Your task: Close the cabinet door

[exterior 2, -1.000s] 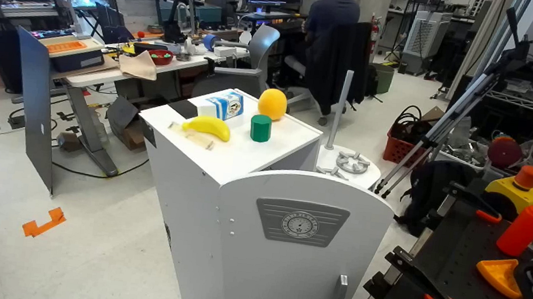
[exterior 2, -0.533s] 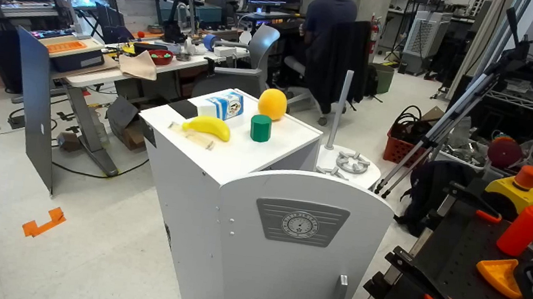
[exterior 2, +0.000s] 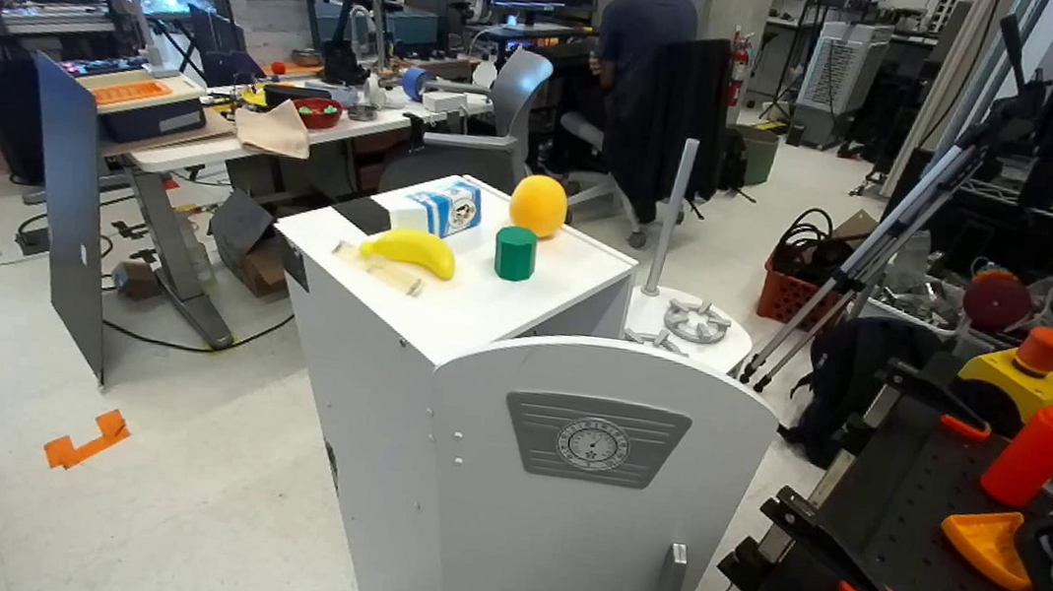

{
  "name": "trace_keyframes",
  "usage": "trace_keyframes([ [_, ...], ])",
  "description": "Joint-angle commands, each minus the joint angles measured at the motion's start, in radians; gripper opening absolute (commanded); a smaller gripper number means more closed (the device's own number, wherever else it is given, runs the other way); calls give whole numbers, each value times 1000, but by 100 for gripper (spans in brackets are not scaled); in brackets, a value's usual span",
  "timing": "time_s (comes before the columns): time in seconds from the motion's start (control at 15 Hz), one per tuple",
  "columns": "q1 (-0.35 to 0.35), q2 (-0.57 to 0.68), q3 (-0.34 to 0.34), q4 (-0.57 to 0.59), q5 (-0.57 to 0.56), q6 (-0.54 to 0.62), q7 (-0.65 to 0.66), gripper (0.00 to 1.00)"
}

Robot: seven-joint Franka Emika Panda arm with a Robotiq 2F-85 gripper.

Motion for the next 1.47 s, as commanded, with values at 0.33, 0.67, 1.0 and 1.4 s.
trace_keyframes([
  [0.33,140,214,177,-4,79,242,197,100],
  [0.67,190,339,284,-5,87,363,323,100],
  [1.0,194,430,374,-5,-18,461,487,100],
  [1.4,151,465,373,7,-358,529,788,100],
])
